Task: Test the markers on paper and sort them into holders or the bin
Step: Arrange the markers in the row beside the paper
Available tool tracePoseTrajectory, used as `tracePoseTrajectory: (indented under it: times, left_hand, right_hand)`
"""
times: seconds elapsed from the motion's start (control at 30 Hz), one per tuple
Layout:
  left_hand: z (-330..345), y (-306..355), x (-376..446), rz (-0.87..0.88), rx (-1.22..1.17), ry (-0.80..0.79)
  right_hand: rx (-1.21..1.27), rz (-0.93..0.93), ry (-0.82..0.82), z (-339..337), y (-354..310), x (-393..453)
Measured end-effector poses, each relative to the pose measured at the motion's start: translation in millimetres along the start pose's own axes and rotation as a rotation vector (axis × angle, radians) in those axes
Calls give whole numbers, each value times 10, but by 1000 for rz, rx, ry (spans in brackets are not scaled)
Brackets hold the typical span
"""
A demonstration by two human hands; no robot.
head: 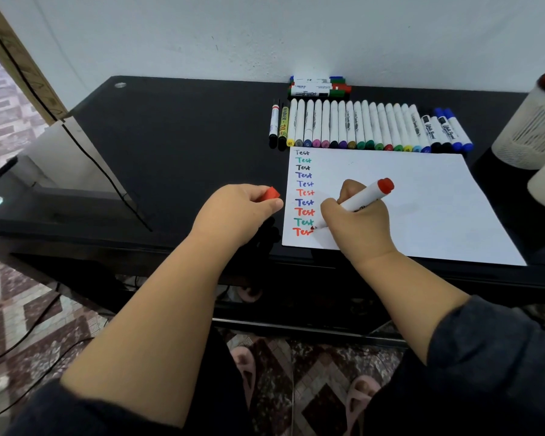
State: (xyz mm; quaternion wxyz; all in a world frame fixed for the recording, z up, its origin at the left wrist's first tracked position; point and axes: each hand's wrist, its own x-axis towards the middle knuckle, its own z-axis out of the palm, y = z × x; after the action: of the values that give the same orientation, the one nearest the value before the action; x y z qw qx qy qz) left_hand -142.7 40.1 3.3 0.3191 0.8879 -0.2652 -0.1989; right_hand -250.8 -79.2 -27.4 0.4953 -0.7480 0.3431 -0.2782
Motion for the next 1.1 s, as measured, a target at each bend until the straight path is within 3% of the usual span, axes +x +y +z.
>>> tracePoseTrajectory:
  times: [0.27, 0.53, 1.1]
  left_hand:
    - [-1, 4, 6, 8, -15, -76]
    - [21, 58, -31, 30, -167, -219]
    - [48, 140, -91, 77, -275, -209]
  right_hand:
    - [54, 35, 32, -26, -21, 16]
    - [508, 155, 103, -121, -162, 153]
    - [376, 117, 21, -51, -301, 76]
